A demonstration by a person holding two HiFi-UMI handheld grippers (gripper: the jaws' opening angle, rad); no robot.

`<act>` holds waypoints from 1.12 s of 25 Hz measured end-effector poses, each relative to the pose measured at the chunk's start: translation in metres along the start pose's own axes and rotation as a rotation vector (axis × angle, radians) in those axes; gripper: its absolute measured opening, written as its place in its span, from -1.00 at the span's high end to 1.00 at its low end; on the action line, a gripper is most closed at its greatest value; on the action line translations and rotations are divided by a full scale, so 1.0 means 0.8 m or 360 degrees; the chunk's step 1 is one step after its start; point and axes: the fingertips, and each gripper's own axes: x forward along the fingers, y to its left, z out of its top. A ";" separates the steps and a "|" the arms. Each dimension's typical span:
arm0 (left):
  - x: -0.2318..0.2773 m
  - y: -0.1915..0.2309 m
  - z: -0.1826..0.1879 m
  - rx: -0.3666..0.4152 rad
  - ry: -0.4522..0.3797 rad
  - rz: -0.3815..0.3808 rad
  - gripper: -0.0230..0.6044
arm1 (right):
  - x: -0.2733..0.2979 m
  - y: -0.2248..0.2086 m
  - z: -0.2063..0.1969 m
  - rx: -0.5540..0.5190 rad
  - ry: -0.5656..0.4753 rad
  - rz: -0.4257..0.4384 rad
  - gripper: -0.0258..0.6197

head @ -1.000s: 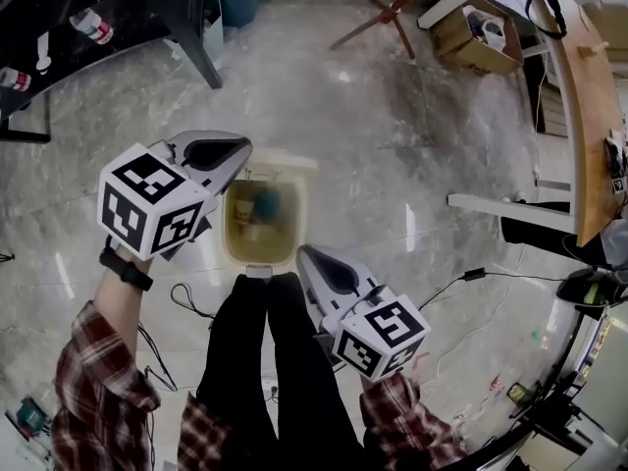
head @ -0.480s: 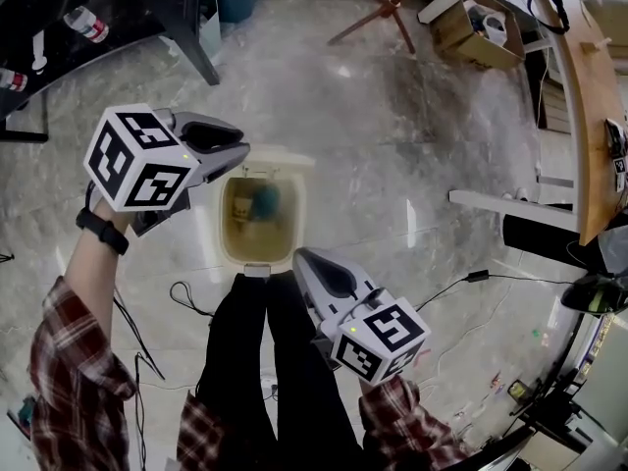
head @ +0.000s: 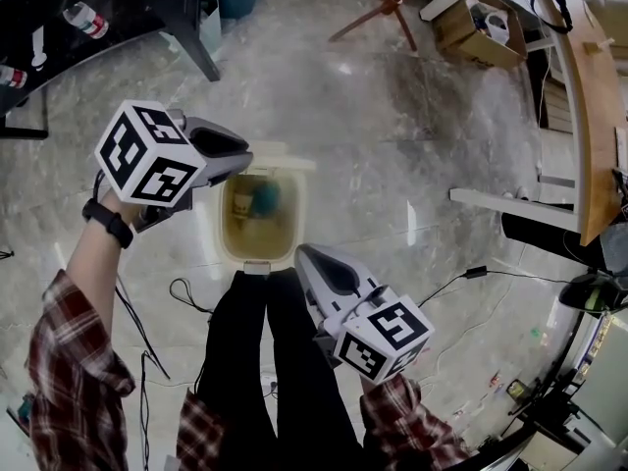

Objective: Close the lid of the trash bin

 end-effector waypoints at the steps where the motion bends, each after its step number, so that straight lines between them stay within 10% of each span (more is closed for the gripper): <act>1: 0.000 -0.004 -0.003 -0.0003 -0.0004 -0.0008 0.72 | -0.001 0.000 0.002 0.0000 -0.0005 -0.0002 0.88; 15: 0.030 -0.099 -0.118 0.0014 0.0006 -0.0105 0.72 | -0.003 -0.006 0.012 0.0011 -0.0055 -0.0033 0.88; 28: 0.115 -0.110 -0.255 -0.0282 0.0082 0.0083 0.84 | 0.013 -0.010 -0.046 0.0037 0.0061 -0.0024 0.88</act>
